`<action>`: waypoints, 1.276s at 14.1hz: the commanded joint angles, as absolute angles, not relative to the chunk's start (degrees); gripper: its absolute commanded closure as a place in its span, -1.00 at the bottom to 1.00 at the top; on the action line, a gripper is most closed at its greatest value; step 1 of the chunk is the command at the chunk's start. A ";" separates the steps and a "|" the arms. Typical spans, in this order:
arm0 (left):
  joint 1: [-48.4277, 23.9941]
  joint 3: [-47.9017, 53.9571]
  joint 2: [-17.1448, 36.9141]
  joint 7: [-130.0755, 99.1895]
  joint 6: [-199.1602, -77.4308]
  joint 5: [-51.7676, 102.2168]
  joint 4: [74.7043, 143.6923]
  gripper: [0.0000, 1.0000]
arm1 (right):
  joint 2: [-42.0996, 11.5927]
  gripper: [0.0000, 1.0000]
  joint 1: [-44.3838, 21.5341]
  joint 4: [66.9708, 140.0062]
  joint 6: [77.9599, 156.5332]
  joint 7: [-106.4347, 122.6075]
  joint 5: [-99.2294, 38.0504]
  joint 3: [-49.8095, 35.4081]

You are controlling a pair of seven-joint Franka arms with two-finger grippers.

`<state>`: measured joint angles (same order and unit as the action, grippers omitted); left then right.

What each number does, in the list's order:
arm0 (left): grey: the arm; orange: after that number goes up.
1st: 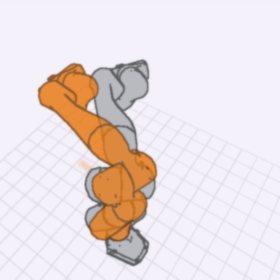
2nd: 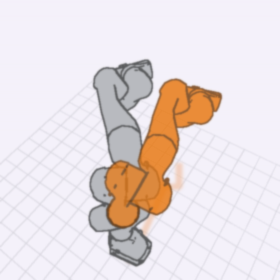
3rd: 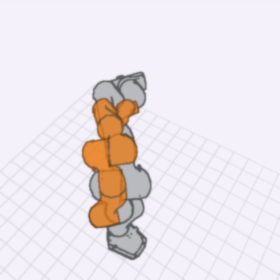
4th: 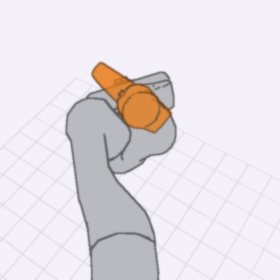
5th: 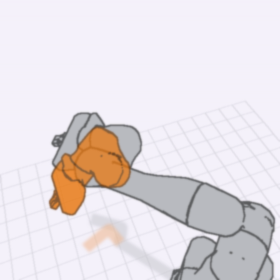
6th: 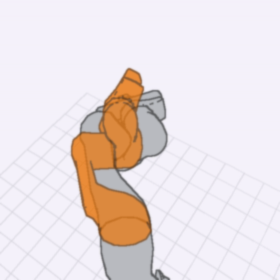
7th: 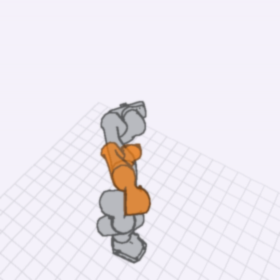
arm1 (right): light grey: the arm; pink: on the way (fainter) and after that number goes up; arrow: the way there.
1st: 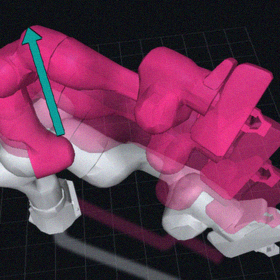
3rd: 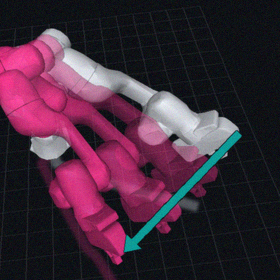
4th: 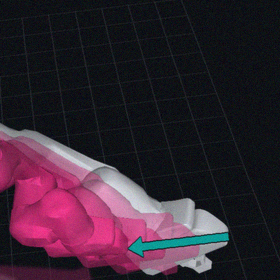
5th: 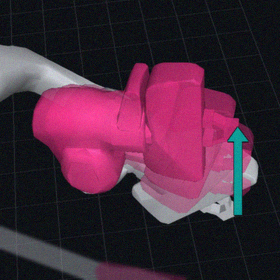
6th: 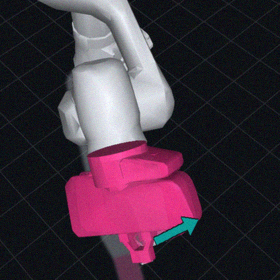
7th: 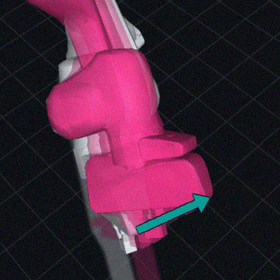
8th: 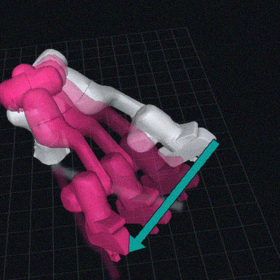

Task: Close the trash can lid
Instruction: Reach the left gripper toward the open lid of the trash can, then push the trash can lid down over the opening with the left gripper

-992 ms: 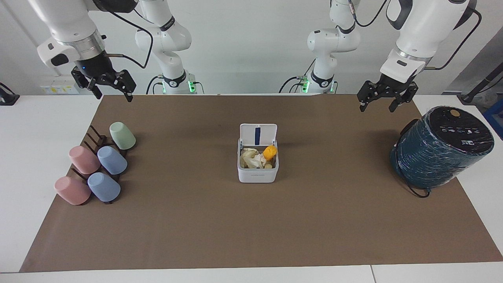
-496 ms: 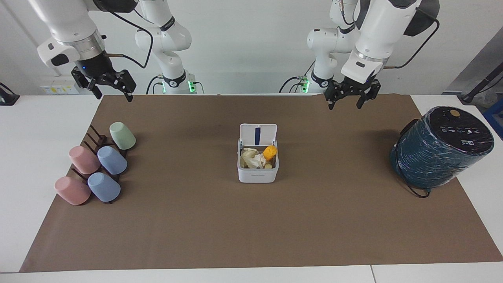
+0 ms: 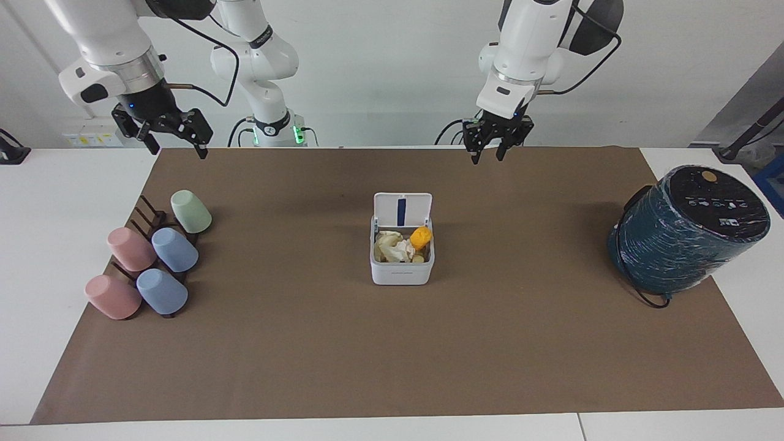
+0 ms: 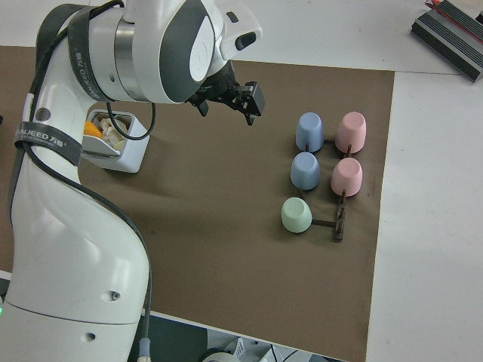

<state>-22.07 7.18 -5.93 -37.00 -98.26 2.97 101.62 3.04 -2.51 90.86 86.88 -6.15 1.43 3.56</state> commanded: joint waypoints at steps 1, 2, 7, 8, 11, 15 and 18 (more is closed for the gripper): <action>-26.96 6.24 -10.10 -45.75 -108.32 4.83 109.66 1.00 | 3.87 -1.00 -1.67 91.58 87.01 -4.66 0.44 3.34; -28.55 6.24 -10.63 -49.36 -111.94 4.92 111.69 1.00 | 3.87 -1.00 -1.84 91.58 87.01 -4.66 0.44 3.34; -31.11 6.24 -8.45 -53.25 -120.03 7.29 113.64 1.00 | 3.87 -1.00 -2.02 91.58 87.01 -4.66 0.44 3.34; -32.42 6.24 -7.39 -55.26 -122.58 7.56 113.90 1.00 | 3.87 -1.00 -2.02 91.58 87.01 -4.66 0.44 3.34; -33.74 6.24 -4.67 -59.05 -125.93 7.56 113.91 1.00 | 3.87 -1.00 -2.02 91.58 87.01 -4.66 0.44 3.34; -34.10 6.24 -1.59 -60.12 -131.47 7.56 113.82 1.00 | 3.87 -1.00 -2.02 91.58 87.01 -4.66 0.44 3.34; -33.40 6.15 0.34 -60.12 -134.63 7.56 113.82 1.00 | 3.87 -1.00 -2.02 91.58 87.01 -4.66 0.44 3.34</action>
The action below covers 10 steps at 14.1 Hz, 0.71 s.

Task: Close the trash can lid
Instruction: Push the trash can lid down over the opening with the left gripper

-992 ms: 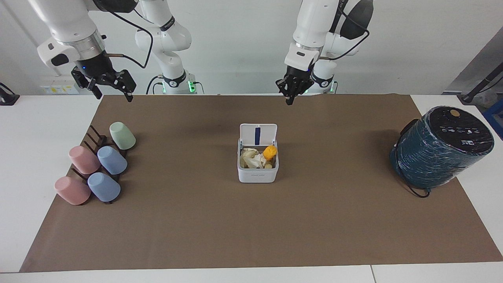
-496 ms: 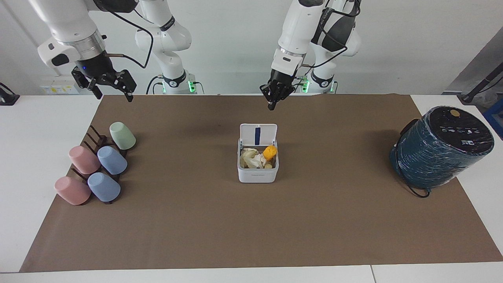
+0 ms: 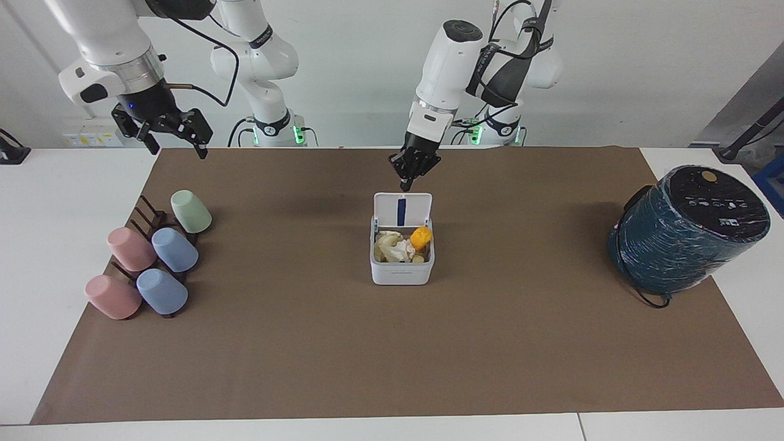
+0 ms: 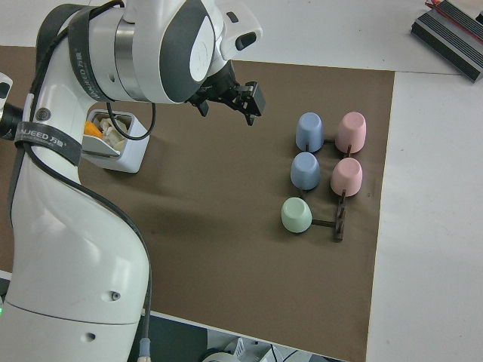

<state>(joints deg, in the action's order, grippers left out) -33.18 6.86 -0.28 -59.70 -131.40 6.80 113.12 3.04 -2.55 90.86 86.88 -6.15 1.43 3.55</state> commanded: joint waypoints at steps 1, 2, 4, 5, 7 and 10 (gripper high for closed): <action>-33.14 6.07 1.22 -60.12 -137.08 7.56 113.82 1.00 | 3.87 -1.00 -2.02 91.58 87.01 -4.66 0.44 3.34; -32.18 6.06 1.93 -60.12 -138.85 7.56 113.47 1.00 | 3.87 -1.00 -2.02 91.58 87.01 -4.66 0.44 3.34; -30.94 6.15 3.51 -60.12 -142.54 7.56 113.12 1.00 | 3.87 -1.00 -2.02 91.58 87.01 -4.66 0.44 3.34; -30.50 6.15 4.39 -60.03 -144.30 7.56 113.03 1.00 | 3.87 -1.00 -2.02 91.58 87.01 -4.66 0.44 3.34; -30.06 6.07 5.71 -59.85 -146.42 7.56 113.12 1.00 | 3.87 -1.00 -2.02 91.58 87.01 -4.66 0.44 3.34; -28.56 6.15 6.94 -59.59 -148.44 7.56 113.12 1.00 | 3.87 -1.00 -2.02 91.58 87.01 -4.66 0.44 3.34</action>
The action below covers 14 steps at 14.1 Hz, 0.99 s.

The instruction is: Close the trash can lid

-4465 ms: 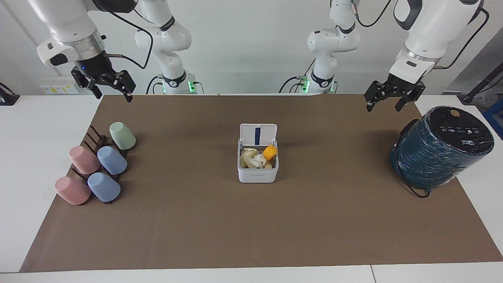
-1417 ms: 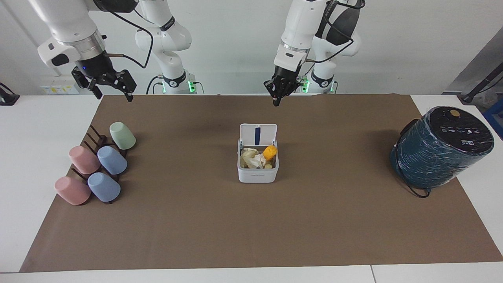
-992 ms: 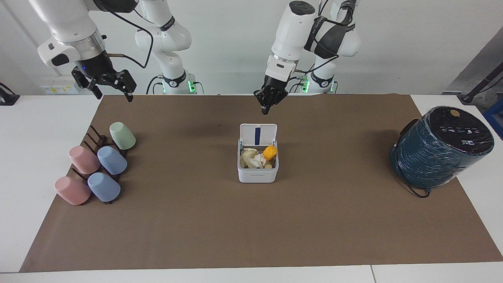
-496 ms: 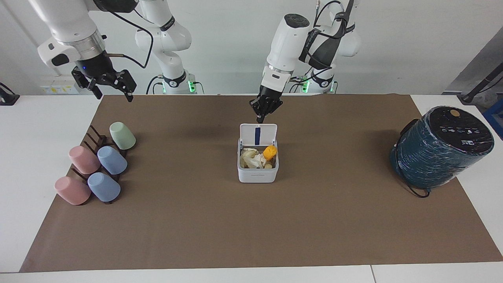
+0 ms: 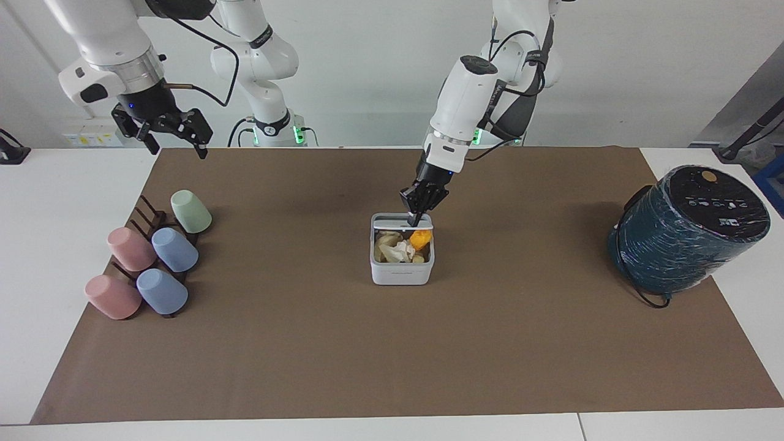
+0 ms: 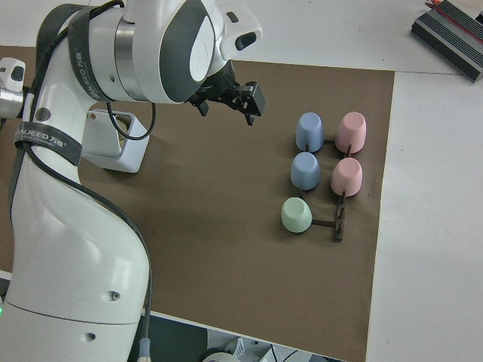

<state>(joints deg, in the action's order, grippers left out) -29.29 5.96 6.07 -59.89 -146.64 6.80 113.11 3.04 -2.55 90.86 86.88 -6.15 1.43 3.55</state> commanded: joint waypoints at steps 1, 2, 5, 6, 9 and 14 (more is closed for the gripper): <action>-28.48 6.15 7.29 -59.59 -149.14 7.56 113.12 1.00 | 3.87 -1.00 -2.02 91.58 87.01 -4.66 0.44 3.34; -28.48 6.15 7.56 -59.59 -149.67 7.56 113.20 1.00 | 3.87 -1.00 -2.02 91.58 87.01 -4.66 0.44 3.34; -28.48 6.15 9.74 -59.76 -151.86 7.56 113.12 1.00 | 3.87 -1.00 -2.02 91.58 87.01 -4.66 0.44 3.34; -28.65 6.15 10.63 -59.94 -153.44 7.56 113.12 1.00 | 3.87 -1.00 -2.02 91.58 87.01 -4.66 0.44 3.34; -29.09 6.07 14.32 -60.03 -157.84 7.47 112.68 1.00 | 3.87 -1.00 -2.02 91.58 87.01 -4.66 0.44 3.34; -29.09 6.06 17.31 -59.50 -160.04 7.47 112.68 1.00 | 3.87 -1.00 -2.02 91.58 87.01 -4.66 0.44 3.34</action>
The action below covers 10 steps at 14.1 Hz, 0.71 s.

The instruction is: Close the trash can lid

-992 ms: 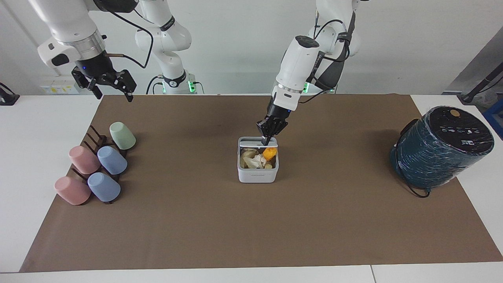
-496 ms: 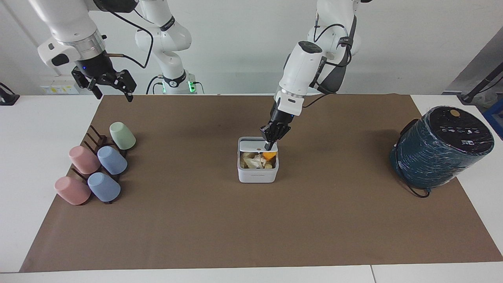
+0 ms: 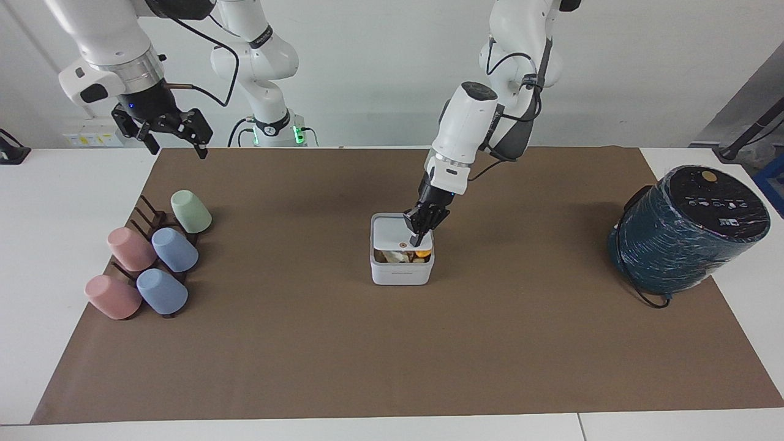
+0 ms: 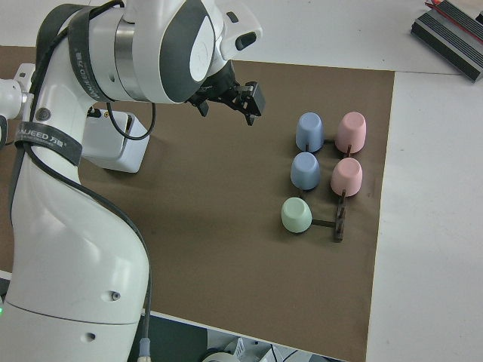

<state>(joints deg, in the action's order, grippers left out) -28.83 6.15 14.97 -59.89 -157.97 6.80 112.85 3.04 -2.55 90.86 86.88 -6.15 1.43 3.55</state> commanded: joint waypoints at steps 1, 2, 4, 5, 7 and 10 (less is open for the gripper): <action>-29.09 6.06 18.36 -59.59 -161.01 7.38 112.68 1.00 | 3.87 -1.00 -2.02 91.58 87.01 -4.66 0.44 3.34; -29.09 6.06 18.72 -59.50 -161.62 7.38 112.68 1.00 | 3.87 -1.00 -2.02 91.58 87.01 -4.66 0.44 3.34; -29.09 5.98 18.81 -59.59 -160.58 7.12 111.10 1.00 | 3.87 -1.00 -2.02 91.58 87.01 -4.66 0.44 3.34; -29.00 5.98 18.81 -59.50 -158.75 6.95 110.05 1.00 | 3.87 -1.00 -2.02 91.58 87.01 -4.66 0.44 3.34; -28.65 5.98 18.72 -59.41 -152.96 6.86 106.80 1.00 | 3.87 -1.00 -2.02 91.58 87.01 -4.66 0.44 3.34; -28.39 5.98 17.84 -59.41 -147.93 6.86 104.68 1.00 | 3.87 -1.00 -2.02 91.58 87.01 -4.66 0.44 3.34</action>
<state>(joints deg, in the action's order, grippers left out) -28.76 5.93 16.86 -59.86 -151.18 6.80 107.30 3.04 -2.55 90.86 86.88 -6.15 1.43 3.55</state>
